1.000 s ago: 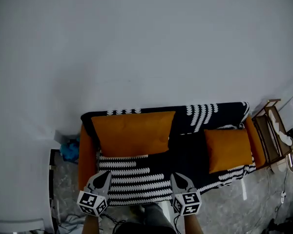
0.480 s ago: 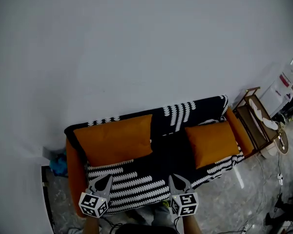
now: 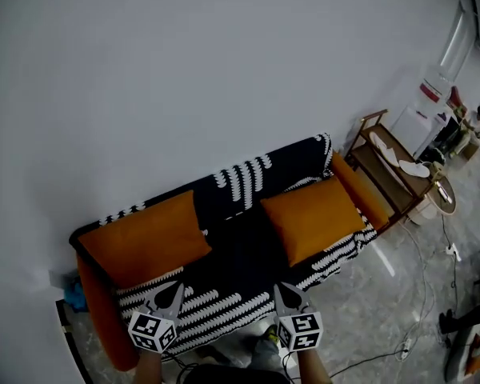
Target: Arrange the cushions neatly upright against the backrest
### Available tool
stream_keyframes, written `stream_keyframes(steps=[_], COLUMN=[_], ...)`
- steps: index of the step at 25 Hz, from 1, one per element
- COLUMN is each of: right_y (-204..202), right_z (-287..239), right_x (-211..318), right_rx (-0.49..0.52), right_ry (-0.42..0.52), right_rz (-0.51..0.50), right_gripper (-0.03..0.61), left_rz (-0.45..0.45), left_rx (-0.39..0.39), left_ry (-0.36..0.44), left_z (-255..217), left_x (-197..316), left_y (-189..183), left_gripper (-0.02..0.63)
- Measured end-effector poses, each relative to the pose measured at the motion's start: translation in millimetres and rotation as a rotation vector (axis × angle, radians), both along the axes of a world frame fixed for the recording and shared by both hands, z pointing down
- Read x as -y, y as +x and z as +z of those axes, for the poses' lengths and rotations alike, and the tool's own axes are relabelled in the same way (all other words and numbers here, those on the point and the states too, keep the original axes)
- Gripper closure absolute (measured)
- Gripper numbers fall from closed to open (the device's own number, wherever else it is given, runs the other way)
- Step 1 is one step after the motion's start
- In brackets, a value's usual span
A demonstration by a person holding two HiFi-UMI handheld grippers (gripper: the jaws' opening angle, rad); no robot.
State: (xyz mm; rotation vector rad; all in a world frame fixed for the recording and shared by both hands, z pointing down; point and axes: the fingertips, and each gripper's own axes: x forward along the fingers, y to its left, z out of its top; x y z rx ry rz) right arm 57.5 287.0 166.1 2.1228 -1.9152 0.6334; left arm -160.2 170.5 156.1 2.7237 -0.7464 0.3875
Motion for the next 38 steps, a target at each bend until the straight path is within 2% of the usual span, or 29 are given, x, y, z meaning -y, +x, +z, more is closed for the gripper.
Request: stream_keyframes(steps=[11,18,24,32,38], right_y=[152,229,285,350,406], right_z=[17,23,30,30,38], right_x=[-56,-83,-109,-142,-130], right_rx=[0.058,0.073,0.089,0.059,0.009], right_ry=[0.0,0.003,0.006,-0.024,-0.064], right_rz=[0.075,0.083,0.167,0.285,0.315], right_gripper=[0.565,0.566,0.566,0.566,0.566], left_rz=[0.07,0.057,0.122,0.217,0.233], left_rx=[0.045,0.067,0.087,0.056,0.021], left_ry=[-0.023,-0.015,-0.023,-0.056,-0.119], left_z=[6,11,18,27,51], left_x=[-49,-69,-85,-88,-68], left_y=[161,236,293,375,436], left_gripper=[0.614,0.614,0.614,0.614,0.614])
